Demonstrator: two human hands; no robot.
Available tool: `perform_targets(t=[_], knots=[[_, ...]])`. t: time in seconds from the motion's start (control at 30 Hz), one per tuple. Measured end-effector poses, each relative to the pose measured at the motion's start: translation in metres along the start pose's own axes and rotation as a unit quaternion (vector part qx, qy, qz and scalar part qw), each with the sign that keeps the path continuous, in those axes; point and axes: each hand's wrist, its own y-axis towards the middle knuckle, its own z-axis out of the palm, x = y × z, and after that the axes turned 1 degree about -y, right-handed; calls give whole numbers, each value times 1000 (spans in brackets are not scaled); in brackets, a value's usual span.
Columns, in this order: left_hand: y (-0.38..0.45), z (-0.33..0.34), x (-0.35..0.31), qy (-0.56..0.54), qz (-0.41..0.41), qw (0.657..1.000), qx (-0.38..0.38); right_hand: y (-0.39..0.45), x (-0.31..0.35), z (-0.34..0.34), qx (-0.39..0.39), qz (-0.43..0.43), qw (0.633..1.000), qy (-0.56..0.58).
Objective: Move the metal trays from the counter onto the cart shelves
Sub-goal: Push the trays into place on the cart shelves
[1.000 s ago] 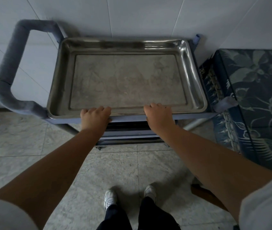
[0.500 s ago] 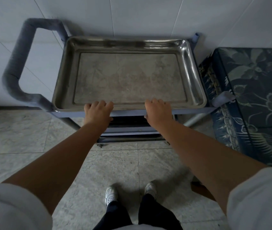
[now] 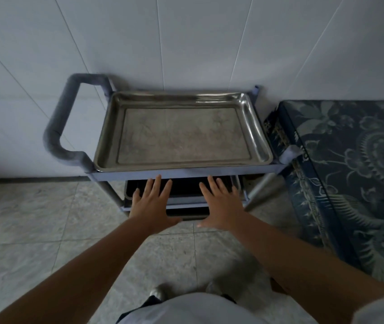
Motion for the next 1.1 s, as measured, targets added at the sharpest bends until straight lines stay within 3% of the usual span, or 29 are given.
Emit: perform_targets(t=[0.27,0.53,0.9,1.1], knots=[[-12,-1,25,-5,31,999,9,-10,10,5,10,46,999,18],[-17,23,38,14,46,997,55,-20,18,28,79,111,990,35],[-36,86,35,-15,-47,997,65,17,-1,98,93,60,993,27],[9,137,28,-23,-44,996,72,70,-9,149,72,46,996,-3]])
